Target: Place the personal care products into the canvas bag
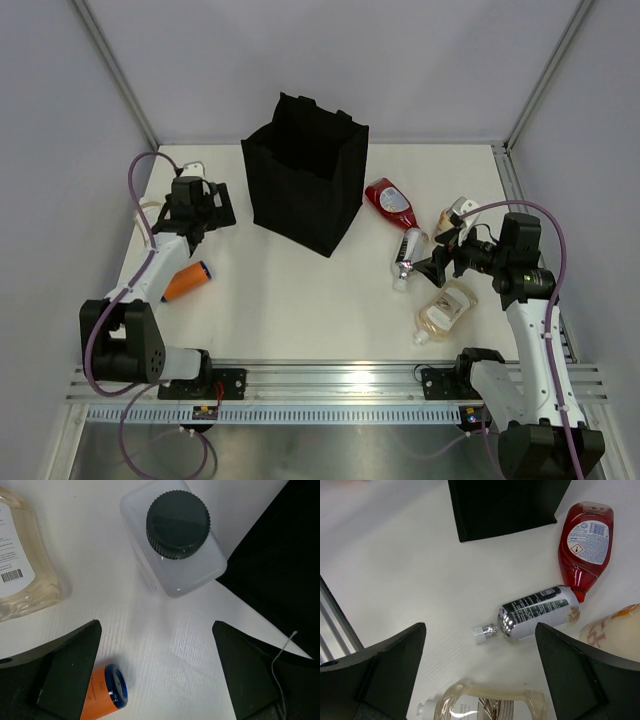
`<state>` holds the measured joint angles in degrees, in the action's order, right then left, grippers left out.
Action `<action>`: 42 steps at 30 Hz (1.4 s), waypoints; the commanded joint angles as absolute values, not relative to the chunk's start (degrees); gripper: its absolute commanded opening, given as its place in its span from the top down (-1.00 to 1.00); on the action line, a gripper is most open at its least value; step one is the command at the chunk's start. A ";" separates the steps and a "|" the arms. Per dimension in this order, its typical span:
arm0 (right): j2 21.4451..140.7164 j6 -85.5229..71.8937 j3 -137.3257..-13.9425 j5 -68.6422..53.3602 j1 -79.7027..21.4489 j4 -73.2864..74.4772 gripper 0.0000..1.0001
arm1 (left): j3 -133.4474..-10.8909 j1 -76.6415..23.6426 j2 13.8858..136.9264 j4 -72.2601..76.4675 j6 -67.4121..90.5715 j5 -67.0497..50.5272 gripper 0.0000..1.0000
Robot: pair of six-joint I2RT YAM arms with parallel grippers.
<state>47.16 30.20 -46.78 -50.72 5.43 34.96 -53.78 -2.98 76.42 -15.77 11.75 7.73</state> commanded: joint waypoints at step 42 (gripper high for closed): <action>45.53 34.37 -45.35 -55.19 8.88 34.37 -0.99 | -58.45 -4.21 66.90 -7.47 22.23 2.55 1.00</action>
